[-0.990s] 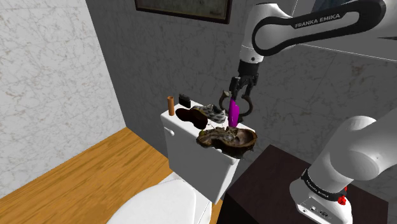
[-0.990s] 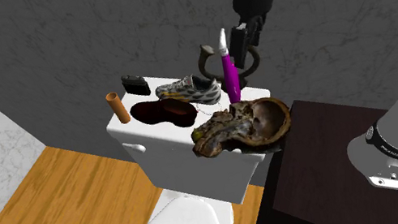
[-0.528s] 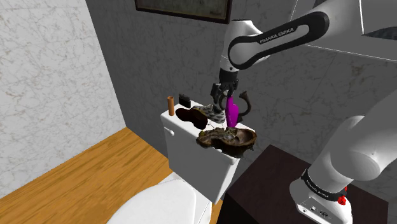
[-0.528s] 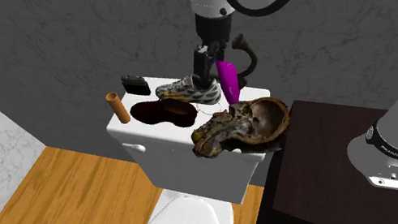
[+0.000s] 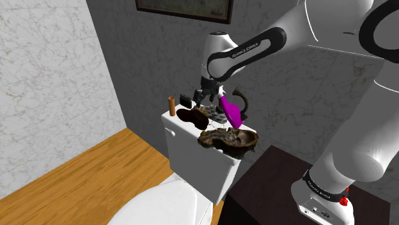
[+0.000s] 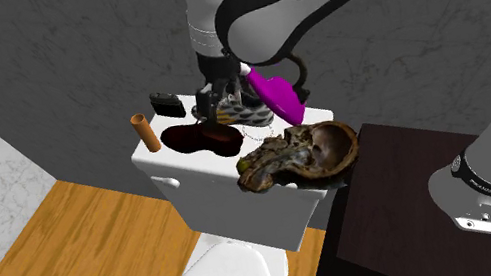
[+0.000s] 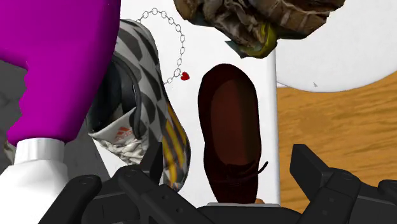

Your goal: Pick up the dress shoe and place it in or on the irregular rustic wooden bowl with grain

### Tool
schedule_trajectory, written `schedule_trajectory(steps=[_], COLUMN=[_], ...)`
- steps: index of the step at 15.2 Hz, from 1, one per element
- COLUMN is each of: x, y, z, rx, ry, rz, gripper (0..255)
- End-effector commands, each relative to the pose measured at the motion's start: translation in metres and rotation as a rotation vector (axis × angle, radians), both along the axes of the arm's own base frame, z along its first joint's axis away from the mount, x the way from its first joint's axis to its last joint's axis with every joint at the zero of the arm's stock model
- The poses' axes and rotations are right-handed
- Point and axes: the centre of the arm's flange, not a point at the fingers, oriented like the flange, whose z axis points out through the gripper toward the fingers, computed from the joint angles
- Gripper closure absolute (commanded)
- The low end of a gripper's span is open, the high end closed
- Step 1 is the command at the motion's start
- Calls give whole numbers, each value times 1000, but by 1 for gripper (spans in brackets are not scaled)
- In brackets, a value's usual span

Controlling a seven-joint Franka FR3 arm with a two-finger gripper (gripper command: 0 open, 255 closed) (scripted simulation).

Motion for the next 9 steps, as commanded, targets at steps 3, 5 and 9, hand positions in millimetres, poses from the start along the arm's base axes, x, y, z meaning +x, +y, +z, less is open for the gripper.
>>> schedule_trajectory(steps=[3,5,9], x=[40,52,55], y=[18,23,24], z=[-24,-31,-52], rx=[-9,-12,-12], ry=[-30,-40,-40], rz=[21,28,28], gripper=[0,0,0])
